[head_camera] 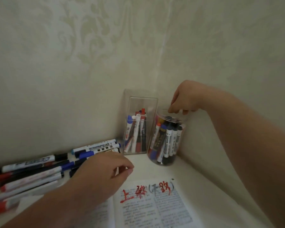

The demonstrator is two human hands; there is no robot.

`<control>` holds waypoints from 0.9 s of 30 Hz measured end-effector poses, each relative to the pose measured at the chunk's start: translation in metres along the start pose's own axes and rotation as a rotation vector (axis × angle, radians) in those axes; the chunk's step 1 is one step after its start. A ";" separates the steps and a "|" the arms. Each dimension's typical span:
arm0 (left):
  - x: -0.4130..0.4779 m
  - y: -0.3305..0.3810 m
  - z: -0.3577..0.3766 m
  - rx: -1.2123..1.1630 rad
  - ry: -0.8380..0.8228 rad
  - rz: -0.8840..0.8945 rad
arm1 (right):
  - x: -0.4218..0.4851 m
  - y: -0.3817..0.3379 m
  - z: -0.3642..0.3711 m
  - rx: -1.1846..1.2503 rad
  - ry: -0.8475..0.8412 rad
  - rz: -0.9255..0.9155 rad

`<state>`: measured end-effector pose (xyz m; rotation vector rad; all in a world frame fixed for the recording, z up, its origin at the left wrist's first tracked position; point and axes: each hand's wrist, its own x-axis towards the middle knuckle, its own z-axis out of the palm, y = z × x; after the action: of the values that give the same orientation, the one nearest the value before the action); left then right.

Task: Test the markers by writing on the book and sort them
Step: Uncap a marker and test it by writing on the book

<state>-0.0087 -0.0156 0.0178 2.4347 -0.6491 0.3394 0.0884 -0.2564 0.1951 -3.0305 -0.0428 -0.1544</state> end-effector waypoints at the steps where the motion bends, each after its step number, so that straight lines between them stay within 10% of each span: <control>1: -0.001 -0.004 0.000 0.013 0.014 0.013 | 0.005 -0.003 0.001 -0.060 -0.050 -0.003; 7: -0.005 -0.013 0.000 -0.028 0.056 0.009 | 0.026 -0.015 0.023 -0.380 -0.120 -0.006; 14: -0.006 -0.011 0.001 -0.080 0.048 -0.034 | 0.023 -0.015 0.028 -0.223 -0.013 0.028; 22: -0.006 -0.015 0.006 -0.195 0.203 -0.029 | -0.040 0.000 -0.012 0.395 0.737 -0.223; 27: -0.008 -0.012 0.007 -0.458 0.195 -0.007 | -0.082 -0.006 0.027 1.184 0.539 -0.416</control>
<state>-0.0089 -0.0085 0.0036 1.9407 -0.5606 0.3738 0.0093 -0.2490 0.1611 -1.7037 -0.5073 -0.6785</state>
